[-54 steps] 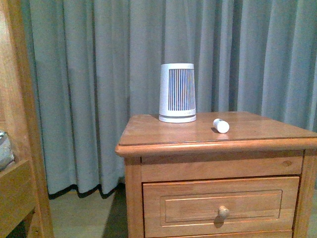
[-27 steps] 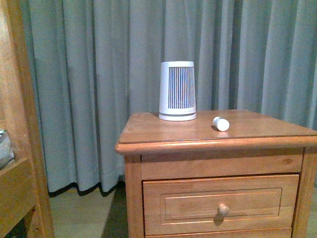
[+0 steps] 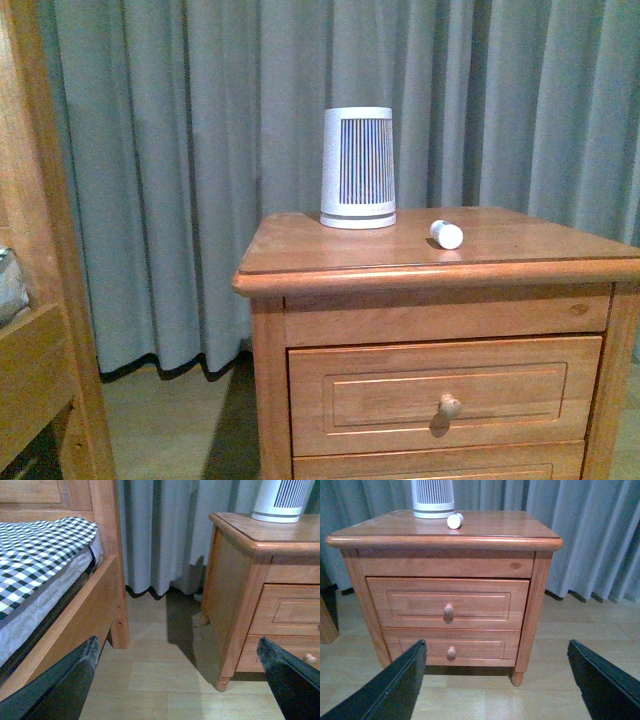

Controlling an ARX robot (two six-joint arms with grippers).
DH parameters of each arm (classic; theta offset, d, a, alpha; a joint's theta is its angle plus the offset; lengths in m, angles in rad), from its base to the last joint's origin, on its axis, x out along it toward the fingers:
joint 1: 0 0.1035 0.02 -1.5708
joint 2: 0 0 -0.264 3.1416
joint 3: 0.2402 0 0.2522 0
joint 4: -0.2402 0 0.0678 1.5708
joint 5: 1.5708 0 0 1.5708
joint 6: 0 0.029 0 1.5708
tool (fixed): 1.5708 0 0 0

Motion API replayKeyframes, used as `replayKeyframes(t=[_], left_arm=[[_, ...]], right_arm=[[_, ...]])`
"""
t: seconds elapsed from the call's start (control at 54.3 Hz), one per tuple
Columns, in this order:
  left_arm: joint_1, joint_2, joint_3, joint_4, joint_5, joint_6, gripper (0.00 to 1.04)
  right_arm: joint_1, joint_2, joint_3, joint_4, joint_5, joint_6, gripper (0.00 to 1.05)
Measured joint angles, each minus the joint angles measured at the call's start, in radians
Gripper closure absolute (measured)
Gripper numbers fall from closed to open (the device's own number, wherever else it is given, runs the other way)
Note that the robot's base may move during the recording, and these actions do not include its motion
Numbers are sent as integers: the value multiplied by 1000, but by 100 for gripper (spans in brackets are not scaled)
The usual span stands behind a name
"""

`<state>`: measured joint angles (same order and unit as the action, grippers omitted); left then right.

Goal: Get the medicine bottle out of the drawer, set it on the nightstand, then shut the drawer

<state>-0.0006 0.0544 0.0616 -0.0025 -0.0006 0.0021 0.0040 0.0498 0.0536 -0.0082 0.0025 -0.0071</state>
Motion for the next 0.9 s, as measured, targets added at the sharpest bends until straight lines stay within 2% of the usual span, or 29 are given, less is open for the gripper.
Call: replayKeyframes(t=[0.423,0.534,0.718,0.755,0.902], left_arm=[[0,0,0,0,0,0,7],[0,0,0,0,0,0,7],[0,0,0,0,0,0,7],[0,0,0,0,0,0,7],[0,0,0,0,0,0,7]], right_arm=[[-1,-42,-40,5,-1,-1,103],[-1,-42,-40,5,-1,0,85],[-1,-43,-40,5,-1,0,51],[-1,-43,-40,5,-1,0,40],[-1,-43,-40,5,-1,0,15]])
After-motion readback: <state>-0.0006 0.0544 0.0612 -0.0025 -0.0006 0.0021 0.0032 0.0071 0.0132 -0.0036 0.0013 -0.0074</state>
